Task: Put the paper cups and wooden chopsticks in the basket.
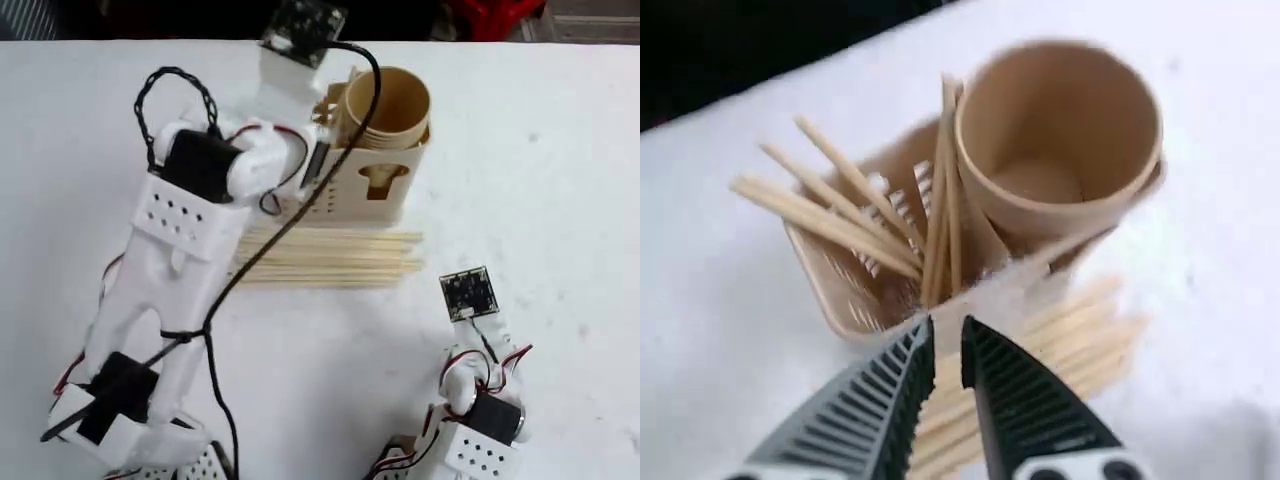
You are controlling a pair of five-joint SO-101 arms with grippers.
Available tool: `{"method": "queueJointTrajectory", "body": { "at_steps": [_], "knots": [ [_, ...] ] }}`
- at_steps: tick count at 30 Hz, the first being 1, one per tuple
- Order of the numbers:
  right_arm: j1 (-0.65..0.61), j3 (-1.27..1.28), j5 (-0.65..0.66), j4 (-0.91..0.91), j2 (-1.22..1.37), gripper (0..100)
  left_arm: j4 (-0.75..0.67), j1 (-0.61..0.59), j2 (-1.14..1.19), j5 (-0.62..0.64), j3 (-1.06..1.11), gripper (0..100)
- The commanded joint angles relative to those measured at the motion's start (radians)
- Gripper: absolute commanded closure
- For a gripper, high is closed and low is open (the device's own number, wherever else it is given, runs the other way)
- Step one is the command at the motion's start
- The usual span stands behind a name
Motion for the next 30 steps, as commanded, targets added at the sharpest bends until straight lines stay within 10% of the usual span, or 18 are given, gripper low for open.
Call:
{"method": "queueJointTrajectory", "body": {
  "at_steps": [1, 15, 30],
  "knots": [
    [0.007, 0.008, 0.006, -0.008, -0.005, 98.1, 0.031, 0.054, -0.041, 0.002, 0.112, 93],
    [0.007, 0.008, 0.006, -0.008, -0.005, 98.1, -0.597, 0.13, -0.033, -0.313, 0.885, 96],
    [0.007, 0.008, 0.006, -0.008, -0.005, 98.1, -0.572, 0.113, 0.297, -0.4, 0.733, 96]
  ]
}}
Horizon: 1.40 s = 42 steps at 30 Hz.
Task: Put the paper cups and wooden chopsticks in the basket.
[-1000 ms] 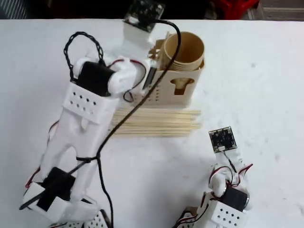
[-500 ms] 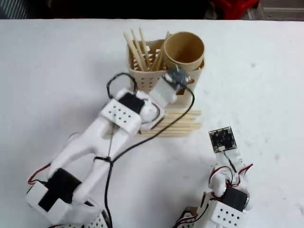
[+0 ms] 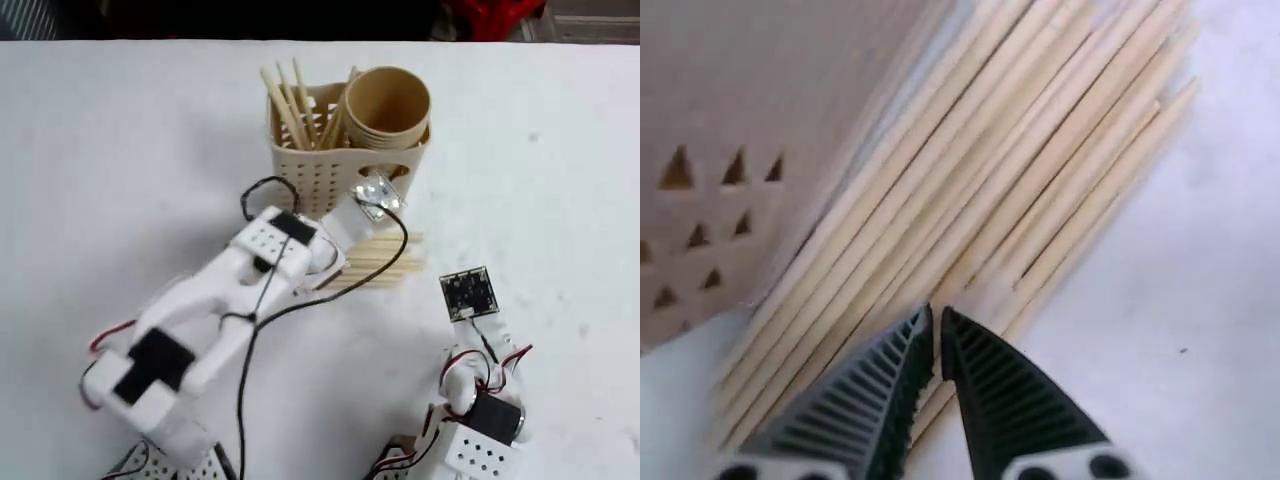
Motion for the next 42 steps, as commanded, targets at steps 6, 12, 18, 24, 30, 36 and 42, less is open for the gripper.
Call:
{"method": "queueJointTrajectory", "body": {
  "at_steps": [6, 12, 18, 24, 30, 36, 42],
  "knots": [
    [0.007, 0.008, 0.006, -0.008, -0.005, 98.1, 0.144, -0.004, 0.165, -0.077, -0.236, 96],
    [0.007, 0.008, 0.006, -0.008, -0.005, 98.1, 0.147, -0.013, 0.136, -0.104, -0.235, 97],
    [0.007, 0.008, 0.006, -0.008, -0.005, 98.1, 0.032, -0.042, 0.041, -0.074, -0.132, 96],
    [0.007, 0.008, 0.006, -0.008, -0.005, 98.1, -0.037, -0.082, -0.065, -0.025, -0.025, 97],
    [0.007, 0.008, 0.006, -0.008, -0.005, 98.1, 0.06, -0.254, -0.282, 0.003, 0.023, 97],
    [0.007, 0.008, 0.006, -0.008, -0.005, 98.1, -0.163, -0.383, -0.354, 0.121, 0.149, 97],
    [0.007, 0.008, 0.006, -0.008, -0.005, 98.1, -0.213, -0.39, -0.14, 0.133, 0.081, 97]
  ]
}}
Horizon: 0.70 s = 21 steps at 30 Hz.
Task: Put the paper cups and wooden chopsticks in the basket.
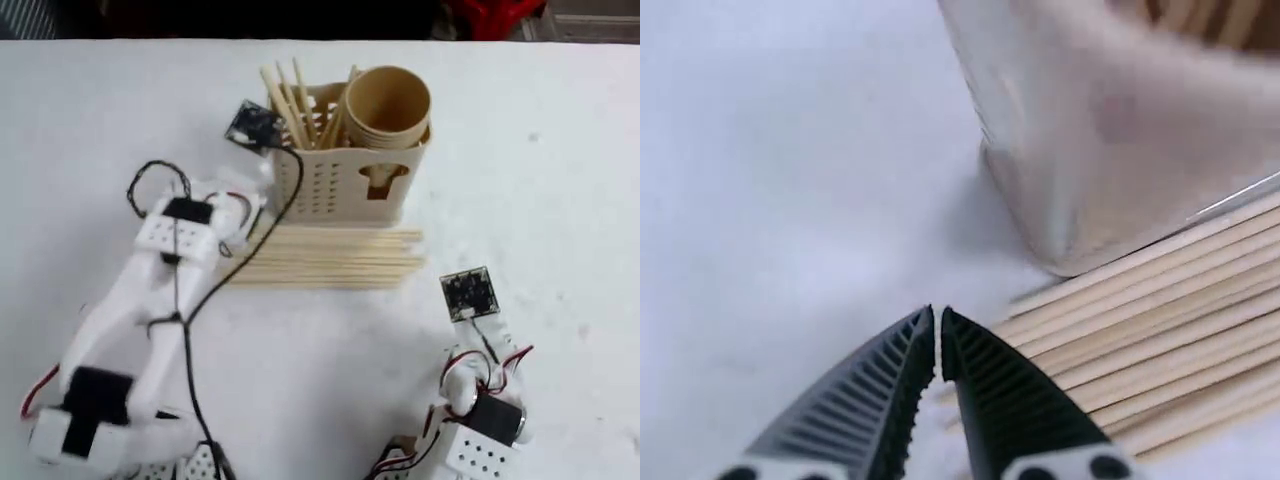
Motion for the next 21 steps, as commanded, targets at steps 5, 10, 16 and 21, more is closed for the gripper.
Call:
{"method": "queueJointTrajectory", "body": {
  "at_steps": [5, 10, 16, 21],
  "knots": [
    [0.007, 0.008, 0.006, -0.008, -0.005, 98.1, 0.037, -0.015, 0.317, 0.132, -0.242, 97],
    [0.007, 0.008, 0.006, -0.008, -0.005, 98.1, 0.06, -0.01, 0.406, 0.135, -0.296, 97],
    [0.005, 0.008, 0.006, -0.008, -0.005, 98.1, 0.18, -0.039, 0.39, 0.235, -0.293, 97],
    [0.005, 0.008, 0.006, -0.008, -0.005, 98.1, 0.152, -0.105, 0.308, 0.322, -0.226, 97]
  ]
}}
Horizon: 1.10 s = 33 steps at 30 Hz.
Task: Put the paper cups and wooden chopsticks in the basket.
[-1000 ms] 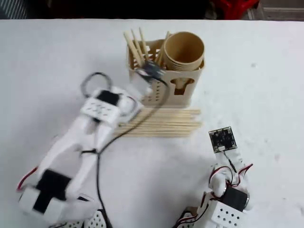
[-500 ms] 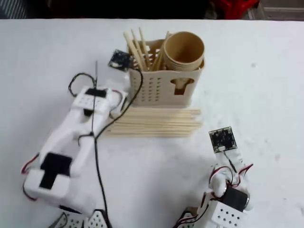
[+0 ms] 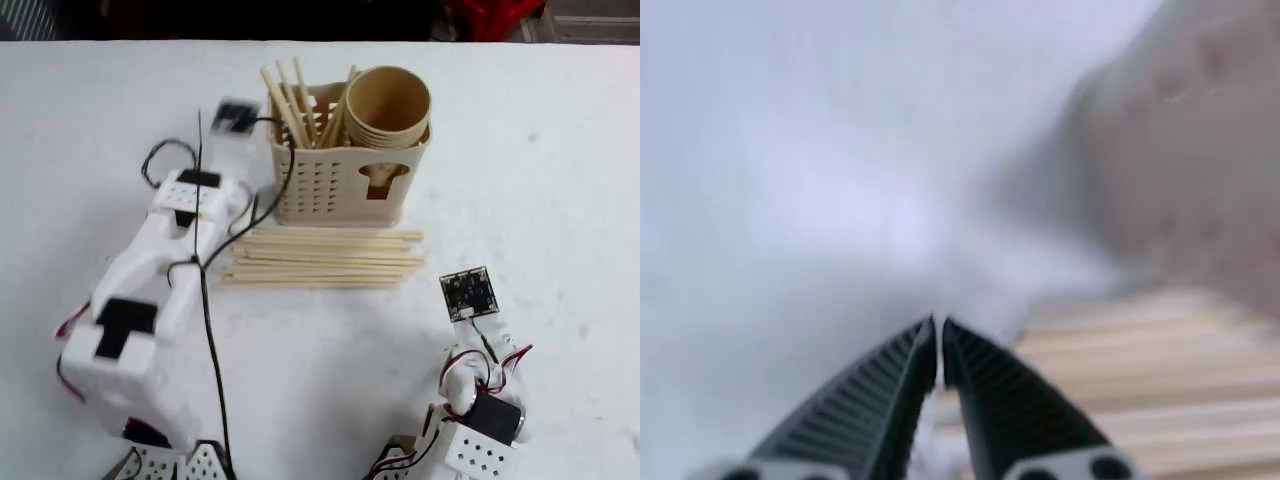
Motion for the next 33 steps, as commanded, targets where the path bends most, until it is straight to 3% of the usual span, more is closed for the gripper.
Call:
{"method": "queueJointTrajectory", "body": {
  "at_steps": [1, 8, 15, 26, 33],
  "knots": [
    [0.005, 0.008, 0.006, -0.008, -0.005, 98.1, -0.017, -0.051, -0.119, 0.049, 0.071, 97],
    [0.007, 0.008, 0.006, -0.008, -0.005, 98.1, -0.17, -0.065, -0.381, 0.057, 0.258, 96],
    [0.007, 0.008, 0.006, -0.008, -0.005, 98.1, -0.276, -0.059, -0.286, 0.252, 0.252, 97],
    [0.005, 0.008, 0.006, -0.008, -0.005, 98.1, -0.183, -0.033, -0.033, 0.457, -0.002, 97],
    [0.007, 0.008, 0.006, -0.008, -0.005, 98.1, -0.147, 0.038, 0.048, 0.468, -0.092, 97]
  ]
}}
